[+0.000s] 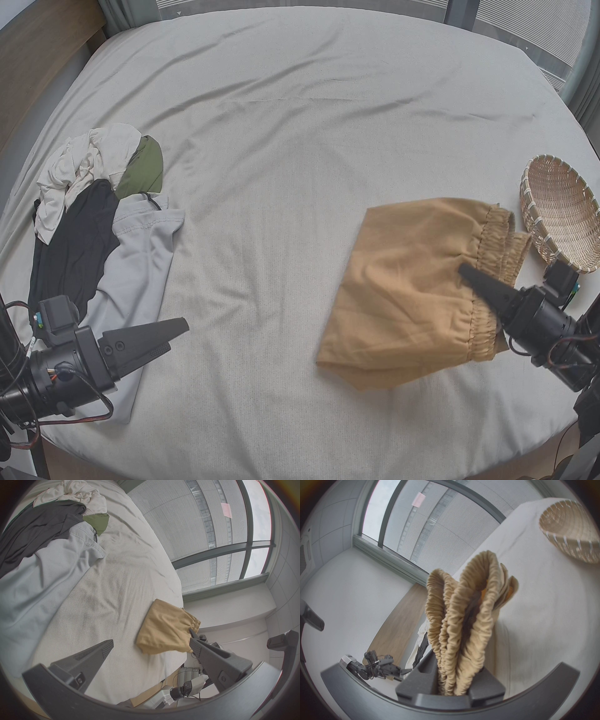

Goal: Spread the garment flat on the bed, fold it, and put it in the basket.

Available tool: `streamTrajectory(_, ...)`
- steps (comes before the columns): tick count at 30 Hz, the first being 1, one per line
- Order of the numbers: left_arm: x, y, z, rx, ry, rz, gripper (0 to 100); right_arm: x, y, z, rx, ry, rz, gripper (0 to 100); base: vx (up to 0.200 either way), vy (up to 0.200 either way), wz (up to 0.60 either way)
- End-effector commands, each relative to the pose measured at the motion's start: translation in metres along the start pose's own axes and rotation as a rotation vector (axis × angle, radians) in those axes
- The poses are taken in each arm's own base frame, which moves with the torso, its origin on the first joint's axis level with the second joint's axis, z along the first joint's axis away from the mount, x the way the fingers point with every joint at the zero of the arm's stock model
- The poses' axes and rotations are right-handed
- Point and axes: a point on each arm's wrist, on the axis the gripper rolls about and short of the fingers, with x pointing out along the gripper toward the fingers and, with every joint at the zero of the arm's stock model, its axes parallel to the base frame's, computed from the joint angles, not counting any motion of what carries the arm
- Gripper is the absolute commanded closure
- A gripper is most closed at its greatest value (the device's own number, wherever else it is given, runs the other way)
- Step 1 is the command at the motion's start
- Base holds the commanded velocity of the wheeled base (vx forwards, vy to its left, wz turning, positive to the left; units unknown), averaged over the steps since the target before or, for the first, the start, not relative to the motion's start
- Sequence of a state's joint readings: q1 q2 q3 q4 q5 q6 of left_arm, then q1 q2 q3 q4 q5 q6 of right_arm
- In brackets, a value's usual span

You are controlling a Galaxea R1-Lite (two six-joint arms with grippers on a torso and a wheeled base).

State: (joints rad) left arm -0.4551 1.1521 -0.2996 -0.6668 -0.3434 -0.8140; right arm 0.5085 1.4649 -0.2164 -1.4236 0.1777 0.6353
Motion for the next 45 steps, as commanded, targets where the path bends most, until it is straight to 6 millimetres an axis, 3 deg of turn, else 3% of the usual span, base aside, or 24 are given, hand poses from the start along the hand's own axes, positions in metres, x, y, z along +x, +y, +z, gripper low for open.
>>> streamTrajectory(1,0.0,0.003,-0.003,-0.005,0.009,0.009,0,-0.002,0.016,0.035,-0.051,-0.117,0.033,100,0.0,0.0,0.0)
streamTrajectory(2,0.0,0.003,-0.004,-0.004,0.013,0.006,0,-0.001,0.024,0.051,-0.077,-0.141,0.034,100,0.0,0.0,0.0)
streamTrajectory(8,0.001,0.004,-0.005,-0.004,0.024,0.004,0,0.008,0.035,0.099,-0.117,-0.224,-0.015,100,0.0,0.0,0.0)
streamTrajectory(13,0.001,0.003,-0.004,-0.001,0.018,-0.002,0,0.012,0.039,0.133,-0.144,-0.275,-0.069,100,0.0,0.0,0.0)
streamTrajectory(15,0.001,0.003,-0.004,-0.001,0.018,-0.002,0,0.012,0.039,0.136,-0.151,-0.279,-0.078,100,0.0,0.0,0.0)
streamTrajectory(16,0.001,0.002,-0.003,0.001,0.009,-0.007,0,0.009,0.04,0.162,-0.256,-0.329,-0.136,100,0.0,0.0,0.0)
streamTrajectory(17,0.001,0.002,-0.002,0.002,0.002,-0.006,0,0.008,0.043,0.171,-0.278,-0.345,-0.139,100,0.0,0.0,0.0)
streamTrajectory(24,-0.002,0.004,-0.005,-0.001,0.004,0.001,0,-0.008,0.041,0.188,-0.307,-0.377,-0.238,100,0.0,0.0,0.0)
streamTrajectory(30,-0.003,0.001,-0.002,0.004,-0.008,-0.014,0,-0.028,0.034,0.225,-0.391,-0.51,-0.363,100,0.0,0.0,0.0)
streamTrajectory(36,-0.002,0.002,-0.004,0.003,0.0,-0.01,0,-0.04,0.004,0.251,-0.426,-0.56,-0.522,100,0.0,0.0,0.0)
streamTrajectory(45,-0.003,0.0,-0.004,0.009,0.0,-0.023,0,-0.043,-0.018,0.254,-0.411,-0.553,-0.593,100,0.0,0.0,0.0)
